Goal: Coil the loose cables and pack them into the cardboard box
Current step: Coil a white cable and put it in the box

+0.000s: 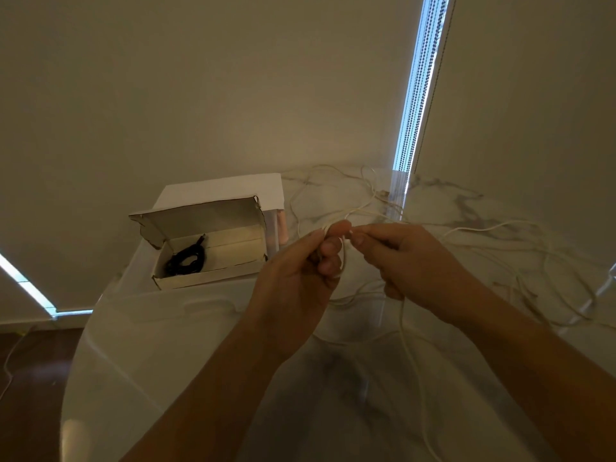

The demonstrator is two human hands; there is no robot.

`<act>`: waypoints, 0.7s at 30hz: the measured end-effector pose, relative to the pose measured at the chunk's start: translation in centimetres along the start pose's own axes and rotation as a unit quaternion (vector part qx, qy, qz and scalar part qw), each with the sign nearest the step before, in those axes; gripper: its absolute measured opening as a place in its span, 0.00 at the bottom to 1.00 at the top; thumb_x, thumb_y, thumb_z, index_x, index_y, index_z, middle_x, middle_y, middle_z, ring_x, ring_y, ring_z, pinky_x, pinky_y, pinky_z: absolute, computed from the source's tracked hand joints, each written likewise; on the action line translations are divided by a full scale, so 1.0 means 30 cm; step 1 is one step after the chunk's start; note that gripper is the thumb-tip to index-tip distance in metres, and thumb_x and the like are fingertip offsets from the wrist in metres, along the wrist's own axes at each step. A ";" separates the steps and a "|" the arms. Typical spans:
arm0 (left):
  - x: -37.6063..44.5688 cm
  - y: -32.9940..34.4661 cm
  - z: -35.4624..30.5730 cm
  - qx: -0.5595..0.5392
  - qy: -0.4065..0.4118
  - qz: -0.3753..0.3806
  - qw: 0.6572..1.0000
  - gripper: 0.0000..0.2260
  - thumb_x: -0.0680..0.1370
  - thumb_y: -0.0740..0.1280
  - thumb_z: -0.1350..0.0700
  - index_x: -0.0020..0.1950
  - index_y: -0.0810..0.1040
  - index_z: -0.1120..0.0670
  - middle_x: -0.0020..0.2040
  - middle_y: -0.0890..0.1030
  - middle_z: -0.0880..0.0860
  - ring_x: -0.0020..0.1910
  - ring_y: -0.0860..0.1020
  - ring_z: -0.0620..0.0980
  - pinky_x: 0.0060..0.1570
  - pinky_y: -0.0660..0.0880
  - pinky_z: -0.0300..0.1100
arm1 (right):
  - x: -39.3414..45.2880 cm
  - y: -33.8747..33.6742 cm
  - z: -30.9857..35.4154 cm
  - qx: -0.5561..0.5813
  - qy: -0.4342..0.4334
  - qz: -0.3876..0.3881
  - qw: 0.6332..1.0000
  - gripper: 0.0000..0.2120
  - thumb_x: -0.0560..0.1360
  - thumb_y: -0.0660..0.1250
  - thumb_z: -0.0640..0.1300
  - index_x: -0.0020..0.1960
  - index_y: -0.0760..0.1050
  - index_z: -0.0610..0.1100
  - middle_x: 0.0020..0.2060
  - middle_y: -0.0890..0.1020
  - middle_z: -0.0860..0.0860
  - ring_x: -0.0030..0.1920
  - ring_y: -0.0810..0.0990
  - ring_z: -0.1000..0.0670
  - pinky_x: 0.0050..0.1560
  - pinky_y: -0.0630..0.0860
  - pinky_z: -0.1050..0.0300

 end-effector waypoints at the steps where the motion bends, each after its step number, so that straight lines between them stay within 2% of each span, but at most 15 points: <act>1: 0.003 -0.004 -0.001 -0.008 0.001 -0.006 1.000 0.17 0.80 0.61 0.56 0.63 0.78 0.65 0.39 0.72 0.51 0.34 0.69 0.43 0.41 0.67 0.39 | -0.006 0.011 0.000 0.021 0.022 0.007 1.000 0.09 0.81 0.64 0.50 0.55 0.83 0.56 0.30 0.73 0.44 0.26 0.69 0.52 0.27 0.72 0.59; 2: 0.004 -0.008 -0.002 -0.010 0.004 -0.013 1.000 0.18 0.80 0.61 0.56 0.65 0.77 0.65 0.40 0.73 0.51 0.35 0.70 0.43 0.43 0.68 0.40 | -0.012 0.021 0.004 0.023 0.034 0.015 0.999 0.09 0.81 0.63 0.49 0.54 0.83 0.54 0.30 0.71 0.43 0.26 0.69 0.51 0.26 0.72 0.59; 4: 0.004 -0.015 -0.006 -0.012 0.015 -0.030 0.999 0.20 0.80 0.61 0.56 0.68 0.75 0.65 0.42 0.75 0.51 0.37 0.72 0.44 0.46 0.70 0.40 | -0.024 0.042 0.009 -0.006 0.035 0.035 0.999 0.11 0.83 0.60 0.47 0.53 0.81 0.47 0.29 0.71 0.47 0.24 0.68 0.52 0.25 0.71 0.61; 5: 0.004 -0.019 -0.009 -0.014 0.023 -0.042 0.999 0.20 0.79 0.62 0.57 0.68 0.74 0.65 0.43 0.77 0.52 0.38 0.73 0.45 0.47 0.72 0.40 | -0.029 0.053 0.010 -0.026 0.032 0.044 0.998 0.11 0.83 0.59 0.46 0.50 0.79 0.46 0.28 0.71 0.48 0.24 0.68 0.53 0.24 0.71 0.62; 7: 0.004 -0.028 -0.013 -0.015 0.034 -0.061 0.997 0.18 0.80 0.62 0.59 0.68 0.75 0.65 0.44 0.79 0.53 0.39 0.76 0.45 0.46 0.75 0.37 | -0.037 0.075 0.007 -0.072 0.033 0.057 0.995 0.11 0.83 0.56 0.45 0.48 0.77 0.52 0.29 0.73 0.52 0.22 0.70 0.57 0.26 0.72 0.62; 8: 0.004 -0.031 -0.014 -0.009 0.040 -0.068 0.997 0.17 0.81 0.61 0.60 0.67 0.75 0.65 0.44 0.79 0.54 0.40 0.76 0.45 0.46 0.76 0.36 | -0.040 0.085 0.004 -0.100 0.035 0.065 0.992 0.11 0.83 0.55 0.45 0.53 0.76 0.55 0.30 0.73 0.55 0.23 0.72 0.57 0.27 0.73 0.62; 10: 0.004 -0.036 -0.012 0.010 0.052 -0.086 0.995 0.15 0.82 0.60 0.62 0.66 0.76 0.65 0.45 0.80 0.55 0.40 0.77 0.46 0.46 0.77 0.36 | -0.050 0.099 0.004 -0.134 0.044 0.082 0.987 0.16 0.84 0.54 0.46 0.68 0.72 0.52 0.34 0.71 0.58 0.24 0.75 0.57 0.27 0.73 0.63; 11: 0.004 -0.038 -0.012 0.017 0.060 -0.097 0.993 0.15 0.82 0.60 0.62 0.66 0.76 0.65 0.45 0.80 0.55 0.40 0.77 0.46 0.47 0.77 0.36 | -0.058 0.102 0.007 -0.139 0.050 0.094 0.985 0.17 0.84 0.53 0.46 0.71 0.70 0.52 0.35 0.70 0.58 0.24 0.75 0.55 0.26 0.74 0.62; 14: 0.009 -0.051 -0.021 0.017 0.088 -0.131 0.987 0.13 0.82 0.60 0.64 0.64 0.77 0.66 0.46 0.81 0.55 0.40 0.78 0.46 0.46 0.78 0.34 | -0.084 0.104 0.033 -0.160 0.053 0.136 0.976 0.17 0.84 0.53 0.46 0.70 0.70 0.50 0.37 0.75 0.54 0.23 0.75 0.53 0.24 0.76 0.58; 17: 0.016 -0.082 -0.052 0.024 0.126 -0.169 0.977 0.09 0.82 0.61 0.65 0.59 0.79 0.64 0.48 0.81 0.55 0.43 0.78 0.46 0.49 0.78 0.35 | -0.117 0.128 0.066 -0.183 0.036 0.187 0.964 0.18 0.84 0.53 0.48 0.72 0.69 0.54 0.41 0.76 0.58 0.31 0.74 0.59 0.28 0.67 0.71; 19: 0.020 -0.094 -0.062 0.049 0.140 -0.180 0.972 0.09 0.82 0.61 0.64 0.57 0.79 0.64 0.47 0.81 0.55 0.44 0.79 0.46 0.51 0.78 0.36 | -0.135 0.138 0.085 -0.223 0.010 0.191 0.956 0.19 0.84 0.53 0.51 0.74 0.65 0.56 0.52 0.79 0.55 0.41 0.74 0.60 0.37 0.67 0.72; 20: 0.021 -0.096 -0.061 0.067 0.142 -0.184 0.970 0.09 0.83 0.61 0.64 0.57 0.79 0.63 0.47 0.81 0.55 0.44 0.79 0.47 0.52 0.78 0.37 | -0.143 0.137 0.094 -0.240 -0.005 0.186 0.953 0.19 0.84 0.53 0.52 0.73 0.66 0.56 0.54 0.80 0.54 0.44 0.76 0.58 0.41 0.69 0.70; 21: 0.022 -0.095 -0.058 0.090 0.143 -0.187 0.968 0.09 0.83 0.60 0.64 0.56 0.80 0.63 0.47 0.81 0.54 0.44 0.79 0.47 0.52 0.78 0.37 | -0.147 0.133 0.106 -0.253 -0.025 0.179 0.950 0.17 0.83 0.54 0.52 0.70 0.70 0.56 0.51 0.81 0.54 0.43 0.77 0.57 0.41 0.70 0.67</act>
Point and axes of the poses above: each hand's wrist, its own x-axis towards the middle knuckle, its own y-axis out of the palm, z = x × y, the point moved 3 cm from there along x, towards the middle knuckle
